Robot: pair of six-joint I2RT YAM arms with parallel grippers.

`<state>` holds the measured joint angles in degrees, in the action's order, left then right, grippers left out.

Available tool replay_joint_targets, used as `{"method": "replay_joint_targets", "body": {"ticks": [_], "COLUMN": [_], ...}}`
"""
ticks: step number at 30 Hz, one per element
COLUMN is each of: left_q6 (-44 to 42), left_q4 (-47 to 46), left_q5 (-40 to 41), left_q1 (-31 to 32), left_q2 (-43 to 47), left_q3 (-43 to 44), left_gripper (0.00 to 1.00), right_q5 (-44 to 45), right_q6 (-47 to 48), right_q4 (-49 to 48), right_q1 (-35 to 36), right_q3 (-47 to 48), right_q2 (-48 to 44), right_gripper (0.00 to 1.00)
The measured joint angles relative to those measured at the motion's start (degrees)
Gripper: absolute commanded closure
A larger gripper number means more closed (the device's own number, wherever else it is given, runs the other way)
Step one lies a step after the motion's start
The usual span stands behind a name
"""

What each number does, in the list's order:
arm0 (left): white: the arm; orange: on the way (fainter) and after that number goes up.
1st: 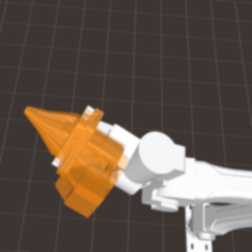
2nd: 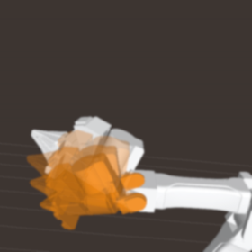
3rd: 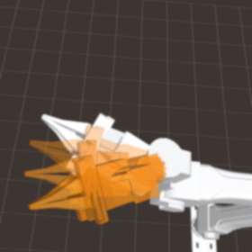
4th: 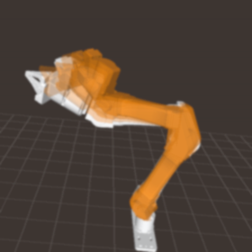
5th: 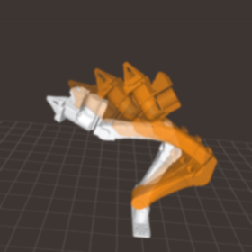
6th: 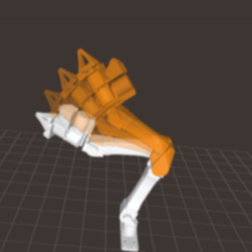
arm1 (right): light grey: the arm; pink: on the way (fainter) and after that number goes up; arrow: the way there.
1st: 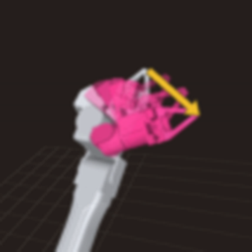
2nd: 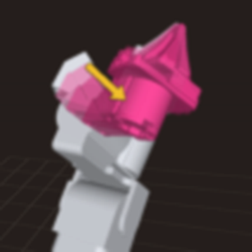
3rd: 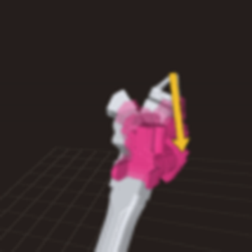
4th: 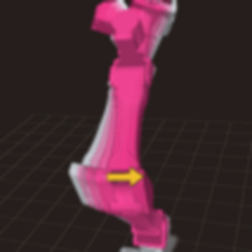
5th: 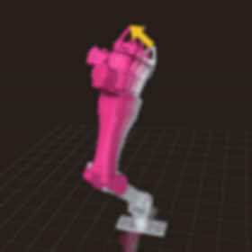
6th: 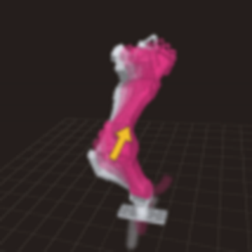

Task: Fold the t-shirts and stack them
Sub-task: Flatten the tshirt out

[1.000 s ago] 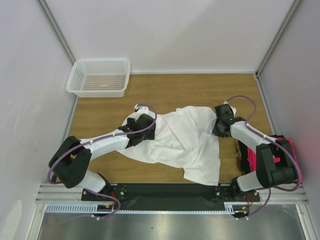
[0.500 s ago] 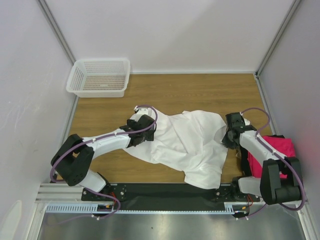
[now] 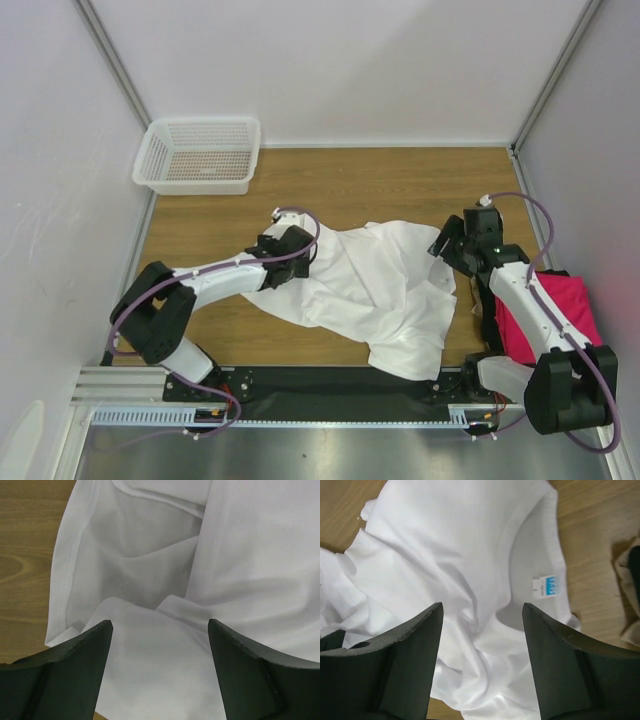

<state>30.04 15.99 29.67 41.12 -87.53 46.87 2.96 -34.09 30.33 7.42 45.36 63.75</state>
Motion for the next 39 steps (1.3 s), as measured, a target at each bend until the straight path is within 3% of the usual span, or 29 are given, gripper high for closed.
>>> {"method": "replay_joint_targets", "body": {"ticks": [4, 12, 17, 23, 25, 28, 29, 32, 39], "left_q6": [-0.4, -1.8, -2.1, -2.1, -2.1, -1.8, -1.8, -1.7, 0.6], "left_q4": [0.2, -0.4, -1.7, -4.3, -5.9, -7.5, -7.8, -8.0, -1.6], "left_q5": [1.5, 2.1, 0.3, -3.0, -3.7, -4.6, -4.9, -4.9, -2.8], "left_q1": [0.0, -1.2, -1.4, -1.4, -1.4, -1.4, -1.4, -1.4, -1.4], "left_q2": [-3.6, -7.8, -7.9, -7.8, -7.2, -6.9, -6.9, -6.8, 0.2], "left_q3": [3.2, 6.6, 6.4, 2.6, 1.3, 0.4, 0.3, 0.1, -3.1], "left_gripper": [0.19, 0.33, 0.44, 0.46, 0.52, 0.72, 0.84, 0.99, 0.98], "right_q5": [-3.1, -4.7, -4.6, -4.7, -5.0, -5.5, -5.4, -5.2, -4.4], "right_q6": [-0.5, -0.9, -1.1, -1.1, -1.1, -0.9, -0.7, -0.2, 0.2], "right_q4": [-2.0, -2.5, -2.8, -3.2, -3.7, -4.6, -4.9, -5.4, -5.9], "right_q1": [1.0, 3.9, 4.1, 4.2, 4.3, 5.3, 6.3, 10.0, 16.4], "right_q3": [0.0, -0.2, -0.4, -0.4, -0.4, -0.4, -0.4, -0.2, 1.6], "right_q2": [3.1, 4.3, 4.3, 4.4, 4.9, 6.4, 7.2, 9.3, 15.4], "right_gripper": [0.30, 0.30, 0.30, 0.29, 0.28, 0.28, 0.28, 0.28, 0.28]}}
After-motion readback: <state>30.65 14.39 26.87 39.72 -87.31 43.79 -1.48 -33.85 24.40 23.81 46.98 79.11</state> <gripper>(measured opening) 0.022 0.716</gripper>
